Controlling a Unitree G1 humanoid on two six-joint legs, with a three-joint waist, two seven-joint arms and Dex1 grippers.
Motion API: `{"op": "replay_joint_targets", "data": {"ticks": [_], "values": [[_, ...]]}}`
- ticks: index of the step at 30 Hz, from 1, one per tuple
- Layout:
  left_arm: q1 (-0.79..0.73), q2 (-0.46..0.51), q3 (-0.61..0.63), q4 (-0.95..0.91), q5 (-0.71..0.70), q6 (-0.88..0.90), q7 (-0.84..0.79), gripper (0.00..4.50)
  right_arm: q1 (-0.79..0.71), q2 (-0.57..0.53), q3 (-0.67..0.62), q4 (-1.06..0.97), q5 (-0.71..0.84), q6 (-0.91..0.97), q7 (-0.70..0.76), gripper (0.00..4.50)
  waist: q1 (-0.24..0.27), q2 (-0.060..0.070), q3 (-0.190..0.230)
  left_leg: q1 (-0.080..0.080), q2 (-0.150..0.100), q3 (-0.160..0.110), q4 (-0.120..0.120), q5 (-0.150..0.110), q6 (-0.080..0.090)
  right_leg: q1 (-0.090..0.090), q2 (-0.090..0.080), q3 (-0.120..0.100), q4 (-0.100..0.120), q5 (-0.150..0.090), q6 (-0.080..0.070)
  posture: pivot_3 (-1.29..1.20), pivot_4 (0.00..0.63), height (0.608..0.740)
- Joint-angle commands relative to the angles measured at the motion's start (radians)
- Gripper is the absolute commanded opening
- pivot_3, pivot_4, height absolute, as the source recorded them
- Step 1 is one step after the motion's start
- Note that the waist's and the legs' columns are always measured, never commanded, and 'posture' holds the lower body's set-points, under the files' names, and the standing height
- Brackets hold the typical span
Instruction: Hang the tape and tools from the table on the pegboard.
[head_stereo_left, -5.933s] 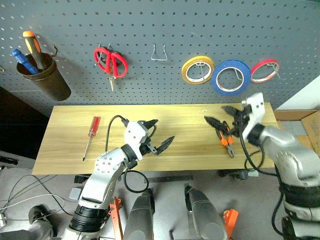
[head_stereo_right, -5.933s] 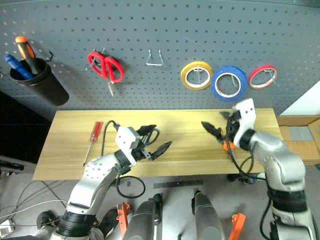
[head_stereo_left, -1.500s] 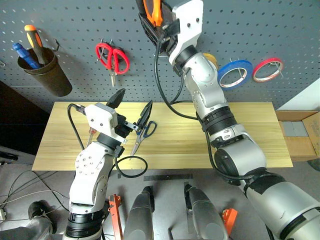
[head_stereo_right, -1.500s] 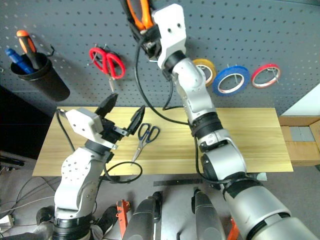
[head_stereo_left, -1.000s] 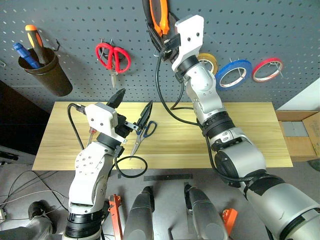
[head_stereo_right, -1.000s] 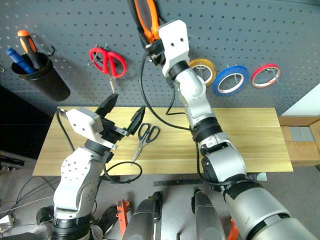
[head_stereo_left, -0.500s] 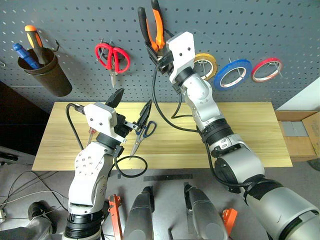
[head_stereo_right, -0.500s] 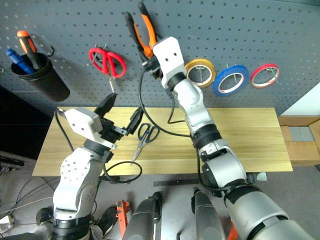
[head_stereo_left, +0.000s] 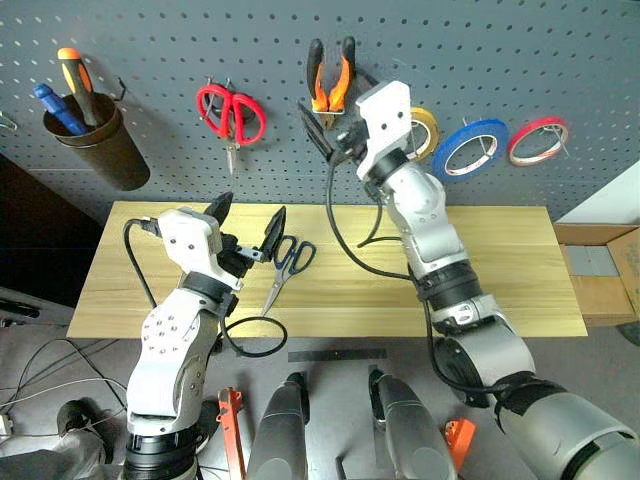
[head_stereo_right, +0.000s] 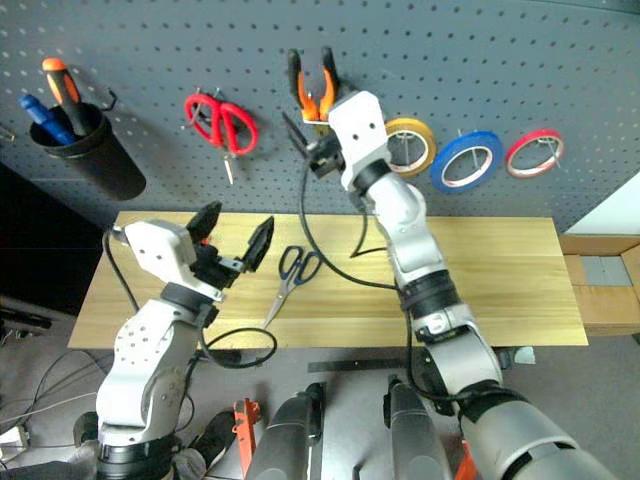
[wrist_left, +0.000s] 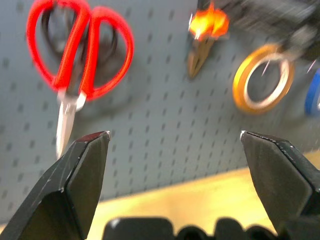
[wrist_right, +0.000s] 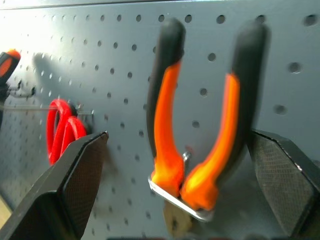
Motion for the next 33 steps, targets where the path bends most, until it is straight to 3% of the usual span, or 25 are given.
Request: {"op": "replay_joint_targets", "data": {"ticks": [1, 5, 9, 14, 20, 33], "values": [[0.003, 0.036, 0.031, 0.002, -0.017, 0.072, -0.003, 4.5, 0.084, -0.046, -0.004, -0.254, 0.05, 0.134, 0.043, 4.47, 0.0, 0.0, 0.0, 0.0, 0.0, 0.0, 0.0, 0.0, 0.0, 0.0, 0.0, 0.0, 0.0, 0.0, 0.0, 0.01, 0.358, 0.74], [0.002, 0.07, 0.042, 0.057, -0.034, 0.194, -0.008, 4.5, 0.197, -0.133, -0.023, -0.487, 0.149, 0.396, 0.111, 4.47, -0.001, 0.0, 0.0, 0.0, 0.0, -0.001, 0.004, 0.0, 0.0, 0.001, 0.0, 0.0, 0.001, 0.0, 0.0, -0.02, 0.358, 0.74], [-0.043, 0.138, -0.031, 0.158, 0.035, 0.44, 0.037, 4.5, 0.322, -0.28, -0.044, -0.733, 0.437, 0.829, 0.253, 4.47, -0.001, 0.0, 0.0, 0.0, 0.0, -0.003, 0.007, 0.0, 0.0, 0.003, 0.0, -0.002, 0.001, 0.0, 0.0, -0.03, 0.358, 0.74], [-0.141, 0.167, -0.1, 0.217, 0.0, 0.638, -0.016, 4.5, 0.461, -0.387, 0.012, -0.809, 0.52, 1.009, 0.299, 4.47, -0.003, 0.0, 0.0, 0.0, -0.001, -0.004, 0.008, 0.0, 0.0, 0.005, 0.001, -0.003, 0.0, -0.001, 0.001, -0.03, 0.362, 0.74], [-0.337, 0.15, -0.145, 0.421, 0.048, 0.736, -0.009, 4.5, 0.586, -0.413, 0.145, -0.72, 0.411, 0.82, 0.372, 4.47, -0.004, 0.0, 0.0, 0.0, -0.001, -0.004, 0.009, 0.0, 0.0, 0.005, 0.003, -0.002, 0.0, -0.003, 0.005, -0.02, 0.367, 0.74], [-0.406, 0.101, -0.249, 0.522, 0.112, 0.737, -0.021, 4.5, 0.621, -0.396, 0.178, -0.708, 0.363, 0.738, 0.382, 4.47, -0.007, 0.0, 0.0, 0.0, -0.002, -0.004, 0.009, 0.0, 0.0, 0.005, 0.002, -0.002, 0.0, -0.002, 0.003, -0.03, 0.366, 0.74]]}}
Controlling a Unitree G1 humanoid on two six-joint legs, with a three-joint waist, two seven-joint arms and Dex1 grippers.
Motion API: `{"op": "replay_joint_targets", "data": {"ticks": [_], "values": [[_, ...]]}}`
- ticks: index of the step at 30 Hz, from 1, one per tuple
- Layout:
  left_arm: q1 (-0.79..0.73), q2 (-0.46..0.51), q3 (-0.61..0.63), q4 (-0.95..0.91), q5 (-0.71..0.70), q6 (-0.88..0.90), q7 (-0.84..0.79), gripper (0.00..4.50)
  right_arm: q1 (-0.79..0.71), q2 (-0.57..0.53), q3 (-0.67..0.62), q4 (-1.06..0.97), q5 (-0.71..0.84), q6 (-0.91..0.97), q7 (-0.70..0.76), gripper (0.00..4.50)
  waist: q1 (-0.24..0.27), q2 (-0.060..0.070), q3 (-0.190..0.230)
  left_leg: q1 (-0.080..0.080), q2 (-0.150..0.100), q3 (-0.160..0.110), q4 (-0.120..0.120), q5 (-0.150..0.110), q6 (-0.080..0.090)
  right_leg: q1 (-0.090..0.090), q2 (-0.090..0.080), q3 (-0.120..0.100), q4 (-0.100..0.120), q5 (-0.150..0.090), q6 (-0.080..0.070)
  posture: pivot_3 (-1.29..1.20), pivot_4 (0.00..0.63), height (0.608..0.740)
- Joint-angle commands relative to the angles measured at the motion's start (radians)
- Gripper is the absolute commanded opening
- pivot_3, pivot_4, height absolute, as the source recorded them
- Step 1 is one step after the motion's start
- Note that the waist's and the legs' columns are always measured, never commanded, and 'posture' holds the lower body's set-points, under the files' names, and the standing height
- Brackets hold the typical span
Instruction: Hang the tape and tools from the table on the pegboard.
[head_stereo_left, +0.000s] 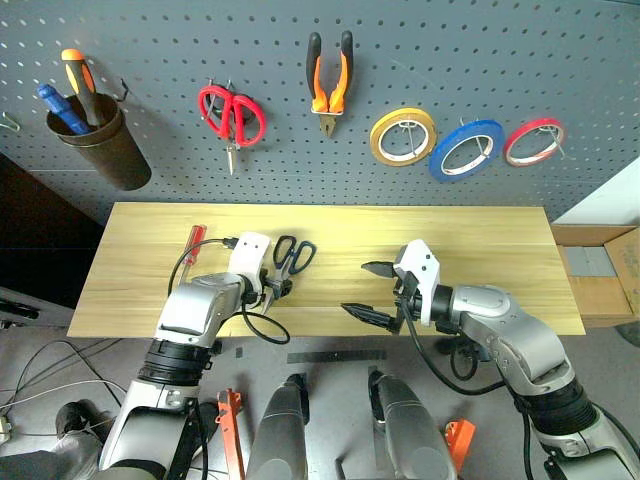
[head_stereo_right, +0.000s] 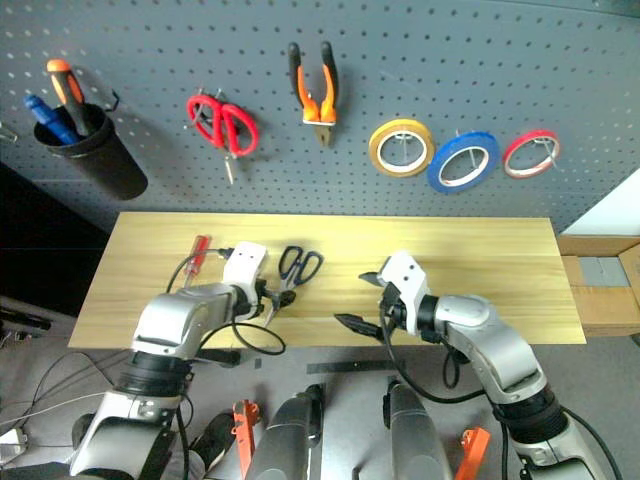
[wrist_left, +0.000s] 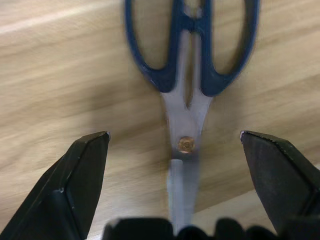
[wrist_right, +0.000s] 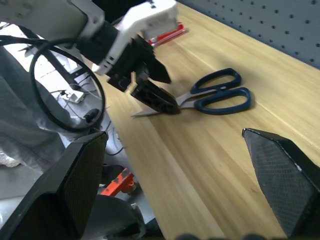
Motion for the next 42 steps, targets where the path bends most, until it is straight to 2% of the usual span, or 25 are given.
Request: {"op": "replay_joint_targets", "data": {"ticks": [1, 16, 19, 28, 29, 33, 37, 42], "values": [[-0.016, -0.008, -0.009, 0.006, 0.021, -0.024, -0.01, 4.5, 0.015, 0.001, -0.003, -0.029, -0.004, -0.017, 0.001, 4.47, 0.001, 0.0, 0.0, 0.0, 0.0, 0.0, 0.0, 0.0, 0.0, 0.0, 0.0, 0.0, 0.0, 0.0, 0.0, -0.03, 0.366, 0.74], [-0.083, -0.042, -0.051, 0.149, 0.083, -0.04, -0.034, 4.5, 0.035, 0.01, -0.004, -0.057, -0.015, 0.003, -0.015, 4.47, 0.003, 0.0, 0.0, 0.0, 0.0, 0.0, 0.0, 0.0, 0.0, 0.0, 0.0, 0.0, 0.0, 0.0, 0.001, -0.04, 0.364, 0.74], [-0.077, -0.045, -0.056, 0.149, 0.086, -0.021, -0.043, 3.9, 0.033, 0.008, -0.005, -0.054, -0.017, 0.002, -0.015, 4.5, 0.003, 0.0, 0.0, 0.0, 0.0, 0.0, 0.0, 0.0, 0.0, 0.0, 0.0, 0.0, 0.0, 0.0, 0.001, -0.04, 0.366, 0.74], [-0.038, -0.028, -0.048, 0.096, 0.087, 0.028, -0.057, 0.81, 0.023, 0.004, -0.008, -0.036, -0.027, -0.008, -0.012, 4.5, 0.003, 0.0, 0.0, 0.001, 0.0, 0.0, 0.0, 0.0, 0.0, 0.001, 0.0, 0.0, 0.0, 0.0, 0.001, -0.03, 0.367, 0.74], [-0.029, -0.023, -0.044, 0.081, 0.087, 0.02, -0.058, 0.58, 0.021, 0.004, -0.008, -0.033, -0.028, -0.01, -0.011, 4.5, 0.003, 0.0, 0.0, 0.001, 0.0, 0.0, 0.0, 0.0, 0.0, 0.001, 0.0, 0.0, 0.0, 0.0, 0.001, -0.04, 0.367, 0.74], [0.053, 0.006, -0.016, -0.06, 0.092, -0.055, -0.058, 0.5, -0.001, 0.009, -0.022, -0.022, -0.019, -0.007, -0.012, 4.5, -0.003, 0.0, 0.0, 0.002, 0.0, 0.0, 0.0, 0.0, 0.0, 0.002, 0.0, 0.001, 0.0, -0.001, 0.001, -0.03, 0.365, 0.74], [0.218, 0.028, 0.06, -0.33, 0.067, -0.221, -0.083, 0.43, -0.033, 0.012, -0.03, -0.006, -0.016, -0.015, -0.002, 4.5, -0.01, 0.0, 0.0, 0.001, 0.002, 0.0, -0.001, 0.0, 0.0, 0.001, -0.001, 0.001, 0.0, 0.001, -0.002, -0.01, 0.352, 0.74], [0.368, -0.039, 0.224, -0.551, -0.053, -0.499, -0.135, 0.43, -0.07, 0.012, -0.038, 0.022, -0.015, -0.034, 0.025, 4.5, 0.006, 0.0, 0.0, 0.001, 0.004, -0.001, -0.001, 0.0, -0.001, 0.001, -0.003, 0.0, -0.001, 0.001, -0.002, 0.0, 0.342, 0.74]]}}
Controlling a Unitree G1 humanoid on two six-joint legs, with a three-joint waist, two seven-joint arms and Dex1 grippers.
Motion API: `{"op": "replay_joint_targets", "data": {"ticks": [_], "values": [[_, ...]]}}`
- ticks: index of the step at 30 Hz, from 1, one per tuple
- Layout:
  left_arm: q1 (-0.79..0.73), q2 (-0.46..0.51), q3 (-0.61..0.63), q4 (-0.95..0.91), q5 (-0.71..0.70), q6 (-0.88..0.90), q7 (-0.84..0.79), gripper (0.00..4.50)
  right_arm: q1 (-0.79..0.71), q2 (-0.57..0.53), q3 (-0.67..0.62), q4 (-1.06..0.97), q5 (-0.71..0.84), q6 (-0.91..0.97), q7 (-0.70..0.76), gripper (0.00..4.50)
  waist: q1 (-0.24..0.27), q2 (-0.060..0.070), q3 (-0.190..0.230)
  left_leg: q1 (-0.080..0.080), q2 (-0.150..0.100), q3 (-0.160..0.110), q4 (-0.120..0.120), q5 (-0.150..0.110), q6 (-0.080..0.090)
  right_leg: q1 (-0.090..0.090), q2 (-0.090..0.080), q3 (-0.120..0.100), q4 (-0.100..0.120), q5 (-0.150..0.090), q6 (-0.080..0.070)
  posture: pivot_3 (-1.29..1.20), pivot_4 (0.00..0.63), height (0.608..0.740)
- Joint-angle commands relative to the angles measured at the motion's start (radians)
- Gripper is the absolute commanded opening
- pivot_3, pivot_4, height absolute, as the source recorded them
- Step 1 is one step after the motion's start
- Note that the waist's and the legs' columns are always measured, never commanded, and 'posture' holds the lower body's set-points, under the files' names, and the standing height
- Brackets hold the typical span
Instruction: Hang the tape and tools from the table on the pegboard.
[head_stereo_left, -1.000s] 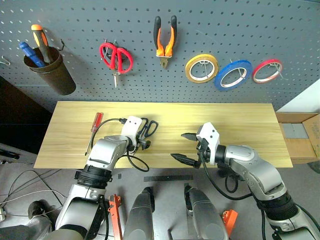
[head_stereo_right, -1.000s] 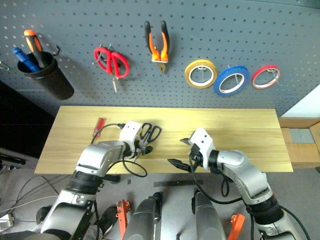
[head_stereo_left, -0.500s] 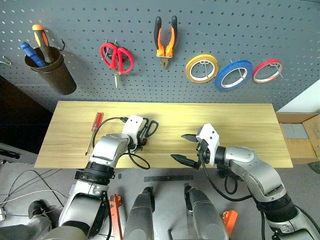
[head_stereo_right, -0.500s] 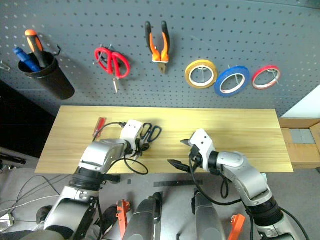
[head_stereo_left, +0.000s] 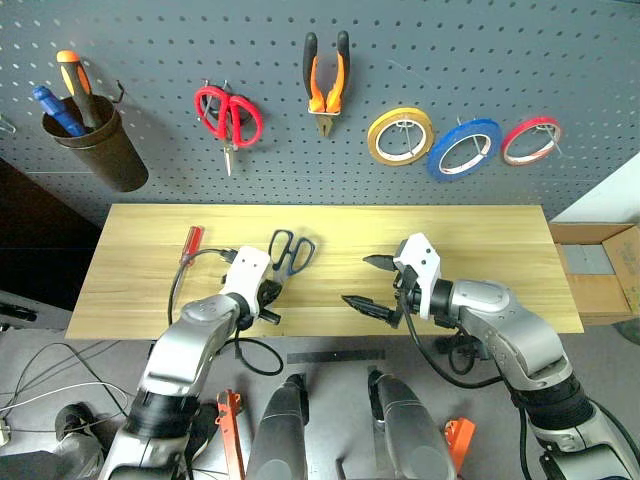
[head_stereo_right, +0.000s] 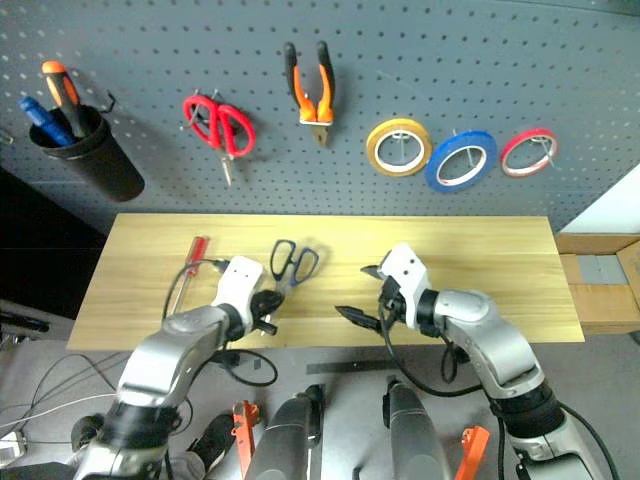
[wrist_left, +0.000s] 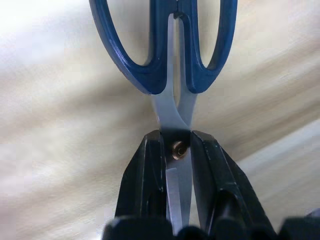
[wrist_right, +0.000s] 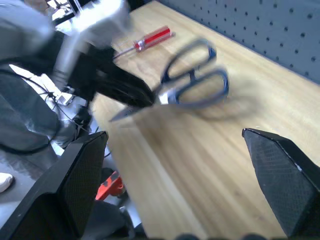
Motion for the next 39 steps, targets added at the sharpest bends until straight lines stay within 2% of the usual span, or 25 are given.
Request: {"op": "replay_joint_targets", "data": {"ticks": [1, 4, 8, 12, 15, 18, 25, 39], "values": [[0.048, -0.056, 0.135, -0.168, -0.106, -0.189, -0.027, 0.43, -0.024, 0.001, -0.016, -0.005, 0.013, -0.031, 0.026, 4.5, 0.009, 0.0, 0.0, 0.0, 0.0, 0.0, 0.0, 0.0, 0.0, 0.0, 0.0, 0.0, -0.001, 0.0, 0.0, 0.01, 0.341, 0.74], [0.07, -0.064, 0.193, -0.217, -0.138, -0.216, -0.017, 0.43, -0.041, 0.001, -0.024, 0.006, 0.014, -0.036, 0.037, 4.5, 0.011, 0.0, 0.0, 0.0, -0.002, 0.001, 0.001, 0.0, 0.0, 0.002, 0.0, 0.0, -0.003, 0.0, 0.001, 0.01, 0.338, 0.74], [0.071, -0.011, 0.211, -0.316, -0.122, -0.206, 0.001, 0.43, -0.05, 0.017, -0.051, -0.007, 0.057, -0.052, 0.064, 4.5, 0.011, 0.0, 0.0, 0.0, -0.003, 0.001, 0.001, 0.0, 0.0, 0.002, 0.001, 0.0, -0.004, -0.001, 0.003, 0.01, 0.335, 0.74], [0.035, 0.026, 0.243, -0.329, -0.107, -0.234, 0.028, 0.43, -0.109, 0.112, -0.188, -0.029, 0.219, -0.012, 0.016, 4.5, 0.009, 0.0, 0.0, 0.0, -0.003, 0.0, 0.001, 0.0, 0.0, 0.002, 0.002, 0.0, -0.003, -0.001, 0.003, 0.02, 0.342, 0.74], [0.019, 0.051, 0.276, -0.3, -0.091, -0.259, 0.04, 0.43, -0.175, 0.14, -0.231, -0.035, 0.261, 0.003, -0.022, 4.5, 0.006, 0.0, 0.0, 0.0, -0.003, 0.001, 0.001, 0.0, 0.0, 0.002, 0.003, 0.0, -0.003, -0.001, 0.003, 0.01, 0.338, 0.74], [0.008, 0.073, 0.296, -0.269, -0.087, -0.284, 0.033, 0.43, -0.209, 0.137, -0.221, -0.041, 0.262, 0.013, -0.034, 4.5, 0.007, 0.0, 0.0, 0.0, -0.003, 0.001, 0.0, 0.0, 0.0, 0.002, 0.003, 0.0, -0.003, 0.0, 0.002, 0.02, 0.334, 0.74], [-0.07, 0.054, 0.273, -0.162, -0.112, -0.293, 0.043, 0.43, -0.241, 0.136, -0.194, -0.035, 0.24, -0.004, -0.048, 4.5, 0.01, -0.001, -0.001, -0.001, -0.003, -0.001, 0.0, 0.0, 0.0, 0.001, 0.002, -0.002, -0.002, 0.0, 0.001, 0.01, 0.316, 0.74], [-0.125, 0.04, 0.241, -0.027, -0.124, -0.307, 0.009, 0.43, -0.242, 0.132, -0.192, -0.048, 0.243, -0.001, -0.073, 4.5, 0.007, -0.001, -0.001, -0.001, -0.003, -0.001, 0.001, 0.0, 0.0, 0.001, 0.002, -0.002, -0.001, 0.001, 0.0, -0.01, 0.301, 0.74]]}}
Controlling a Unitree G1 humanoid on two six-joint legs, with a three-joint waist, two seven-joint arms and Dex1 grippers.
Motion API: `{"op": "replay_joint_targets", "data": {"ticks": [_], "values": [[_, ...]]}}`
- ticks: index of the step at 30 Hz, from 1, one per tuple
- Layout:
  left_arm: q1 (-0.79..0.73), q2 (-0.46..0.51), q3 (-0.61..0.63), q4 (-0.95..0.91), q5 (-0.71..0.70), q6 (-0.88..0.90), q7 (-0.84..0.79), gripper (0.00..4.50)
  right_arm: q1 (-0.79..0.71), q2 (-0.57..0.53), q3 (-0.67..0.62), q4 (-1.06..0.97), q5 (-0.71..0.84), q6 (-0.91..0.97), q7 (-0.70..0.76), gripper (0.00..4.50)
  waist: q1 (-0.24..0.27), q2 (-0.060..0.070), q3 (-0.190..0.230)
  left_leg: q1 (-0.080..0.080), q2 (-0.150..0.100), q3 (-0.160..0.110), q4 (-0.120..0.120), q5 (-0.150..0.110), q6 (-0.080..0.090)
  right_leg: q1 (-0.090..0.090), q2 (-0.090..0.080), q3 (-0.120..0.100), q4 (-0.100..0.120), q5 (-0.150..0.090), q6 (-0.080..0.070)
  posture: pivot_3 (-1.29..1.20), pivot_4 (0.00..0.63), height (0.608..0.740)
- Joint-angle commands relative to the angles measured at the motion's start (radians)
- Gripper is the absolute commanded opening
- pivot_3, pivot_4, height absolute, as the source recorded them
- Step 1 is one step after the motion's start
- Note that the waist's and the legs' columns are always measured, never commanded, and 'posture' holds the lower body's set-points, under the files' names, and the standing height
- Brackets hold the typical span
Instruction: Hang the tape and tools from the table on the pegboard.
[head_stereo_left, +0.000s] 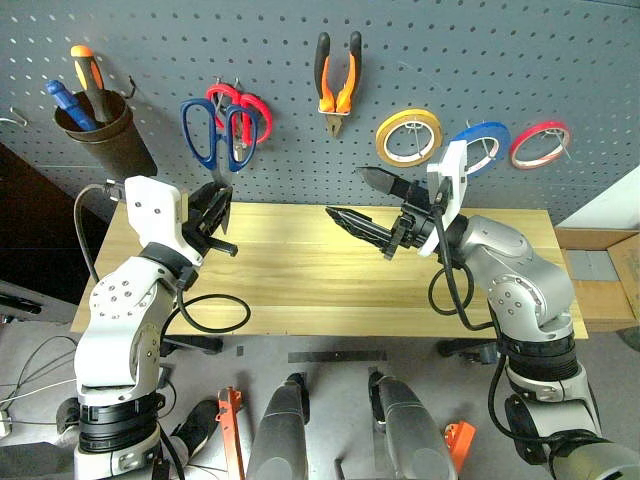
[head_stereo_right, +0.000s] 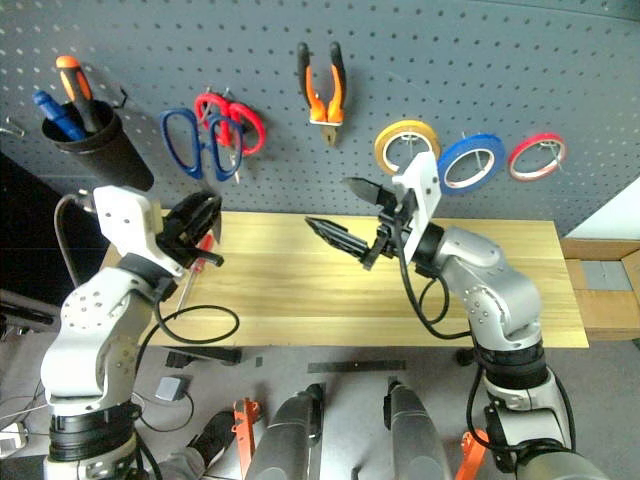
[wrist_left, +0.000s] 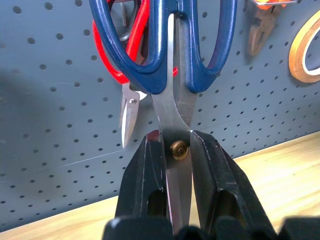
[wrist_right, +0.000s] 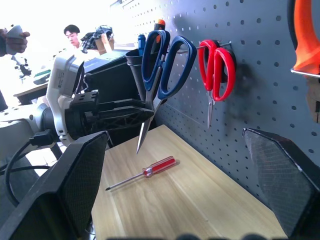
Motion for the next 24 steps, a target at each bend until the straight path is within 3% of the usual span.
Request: {"op": "replay_joint_targets", "data": {"ticks": [1, 10, 21, 24], "values": [[-0.029, 0.002, 0.0, 0.01, -0.019, -0.04, -0.015, 0.43, -0.004, -0.004, -0.002, -0.047, 0.007, -0.013, -0.005, 4.5, 0.0, 0.0, 0.0, 0.0, 0.0, 0.0, 0.0, 0.0, 0.0, 0.0, 0.0, 0.0, 0.0, 0.0, 0.0, -0.01, 0.3, 0.74], [-0.099, 0.009, -0.018, 0.115, 0.013, -0.072, -0.017, 0.43, -0.004, -0.001, 0.006, -0.052, 0.004, -0.013, -0.022, 4.5, 0.0, -0.001, -0.001, 0.0, 0.0, -0.001, 0.0, 0.0, 0.0, 0.0, 0.0, -0.001, 0.001, 0.0, 0.0, -0.01, 0.3, 0.74], [-0.254, 0.022, -0.089, 0.385, 0.121, -0.011, 0.049, 0.43, -0.015, 0.004, 0.01, -0.038, -0.007, -0.028, -0.041, 4.5, -0.002, -0.003, -0.003, 0.0, -0.001, -0.002, 0.001, 0.0, 0.0, 0.0, 0.0, -0.002, 0.002, 0.0, -0.001, -0.02, 0.304, 0.74], [-0.257, 0.035, -0.089, 0.419, 0.128, 0.015, 0.051, 1.38, -0.017, 0.005, 0.008, -0.035, -0.007, -0.033, -0.046, 4.5, -0.012, -0.003, -0.003, 0.001, 0.0, -0.001, 0.001, 0.0, 0.0, 0.0, 0.0, -0.001, 0.003, 0.001, -0.001, -0.02, 0.305, 0.74]]}}
